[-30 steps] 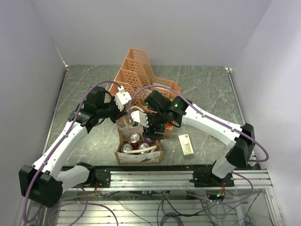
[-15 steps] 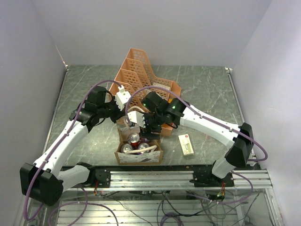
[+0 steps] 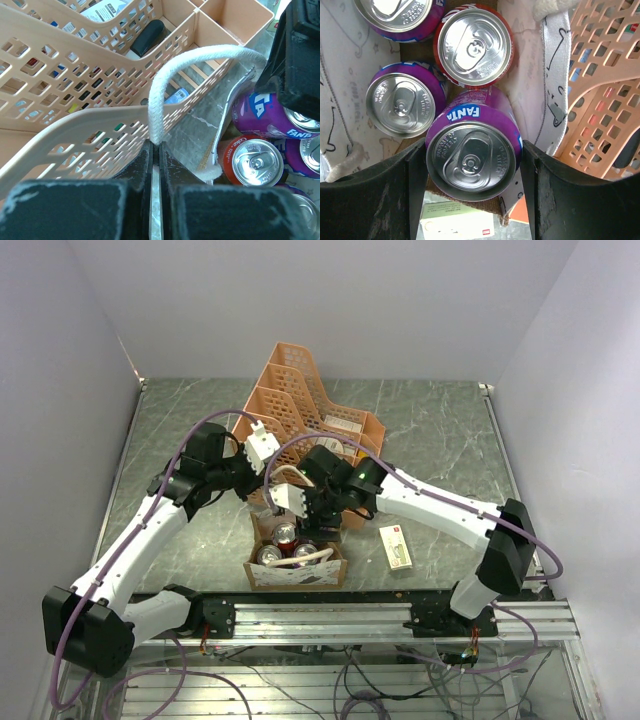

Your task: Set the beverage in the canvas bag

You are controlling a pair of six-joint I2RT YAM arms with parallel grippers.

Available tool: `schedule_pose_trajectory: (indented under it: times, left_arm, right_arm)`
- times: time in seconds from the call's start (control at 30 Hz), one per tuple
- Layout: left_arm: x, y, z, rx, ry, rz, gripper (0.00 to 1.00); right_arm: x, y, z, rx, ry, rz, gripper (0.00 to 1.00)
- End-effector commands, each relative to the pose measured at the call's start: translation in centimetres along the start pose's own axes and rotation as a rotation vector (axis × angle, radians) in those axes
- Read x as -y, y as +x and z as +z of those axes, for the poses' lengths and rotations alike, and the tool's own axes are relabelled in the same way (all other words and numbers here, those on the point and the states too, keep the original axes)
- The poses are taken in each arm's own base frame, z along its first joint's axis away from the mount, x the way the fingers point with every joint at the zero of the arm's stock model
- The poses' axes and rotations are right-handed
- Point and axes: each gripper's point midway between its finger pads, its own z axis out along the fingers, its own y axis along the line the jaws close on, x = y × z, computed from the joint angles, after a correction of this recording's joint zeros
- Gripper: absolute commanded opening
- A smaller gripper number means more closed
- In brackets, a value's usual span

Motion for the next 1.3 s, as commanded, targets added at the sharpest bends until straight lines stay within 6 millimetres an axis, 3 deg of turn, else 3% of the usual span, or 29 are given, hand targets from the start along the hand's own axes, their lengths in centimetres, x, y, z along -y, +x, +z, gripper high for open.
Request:
schedule_pose_trajectory:
  times: [0.0, 0.6, 1.27]
  left_arm:
    - [-0.4, -1.2, 0.1, 0.039, -0.012, 0.015, 0.07]
    - [0.0, -1.5, -0.5, 0.052, -0.008, 0.032, 0.07]
    - [0.3, -1.4, -0.6, 0.059, 0.004, 0.057, 0.07]
  right_arm:
    - [0.9, -1.2, 0.4, 0.049, 0.048, -0.01, 0.0]
    - [1.1, 0.7, 3.1, -0.002, 0.045, -0.029, 0.11]
    - [1.9, 3.0, 5.5, -0.045, 0.068, -0.026, 0.37]
